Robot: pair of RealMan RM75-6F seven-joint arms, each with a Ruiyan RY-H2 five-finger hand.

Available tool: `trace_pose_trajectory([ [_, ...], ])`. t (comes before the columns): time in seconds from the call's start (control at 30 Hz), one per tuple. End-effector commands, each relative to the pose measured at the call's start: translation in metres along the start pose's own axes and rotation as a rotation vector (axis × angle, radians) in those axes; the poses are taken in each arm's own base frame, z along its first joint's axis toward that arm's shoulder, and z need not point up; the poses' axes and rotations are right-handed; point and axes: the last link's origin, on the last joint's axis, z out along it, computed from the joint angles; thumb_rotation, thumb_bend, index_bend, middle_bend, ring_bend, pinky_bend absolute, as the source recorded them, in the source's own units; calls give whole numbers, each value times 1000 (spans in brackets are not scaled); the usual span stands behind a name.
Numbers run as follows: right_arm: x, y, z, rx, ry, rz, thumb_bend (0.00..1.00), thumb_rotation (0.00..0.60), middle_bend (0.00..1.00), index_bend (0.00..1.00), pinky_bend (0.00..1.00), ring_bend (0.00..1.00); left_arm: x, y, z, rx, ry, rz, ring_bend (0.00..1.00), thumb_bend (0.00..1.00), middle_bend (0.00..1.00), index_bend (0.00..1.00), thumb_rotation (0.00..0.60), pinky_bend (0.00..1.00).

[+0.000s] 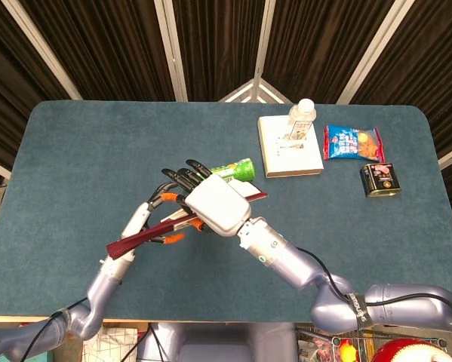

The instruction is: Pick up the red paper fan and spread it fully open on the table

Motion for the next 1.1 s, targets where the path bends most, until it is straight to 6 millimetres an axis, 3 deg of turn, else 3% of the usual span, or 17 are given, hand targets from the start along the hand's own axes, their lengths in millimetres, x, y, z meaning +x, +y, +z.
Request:
trace_pose_trajectory([
  [0.03, 1, 1, -2, -2, 1, 2, 449, 600, 118, 824, 130, 184, -8, 1, 7, -3, -3, -4, 0, 151, 110, 341, 600, 93],
  [0.3, 7, 8, -11, -12, -6, -19, 449, 600, 118, 827, 130, 184, -28, 10, 36, -35, 30, -11, 0, 232, 165, 390, 600, 129],
  [0.47, 7, 10, -13, -14, -12, -14, 448, 600, 118, 831, 131, 184, -32, 13, 42, -40, 33, 2, 0, 278, 189, 446, 600, 140],
  [0.8, 7, 14, -18, -19, -13, 10, 449, 600, 118, 831, 137, 184, -33, 13, 49, -33, 61, 48, 2, 382, 292, 699, 600, 204],
  [0.97, 16, 23, -22, -40, 8, 8, 448, 600, 118, 831, 137, 184, -22, 10, 48, -38, 86, 103, 5, 399, 329, 751, 600, 213],
  [1.1, 23, 40, -31, -87, 21, 4, 449, 600, 118, 831, 137, 184, 2, 6, 41, -62, 108, 224, 5, 399, 326, 753, 600, 213],
])
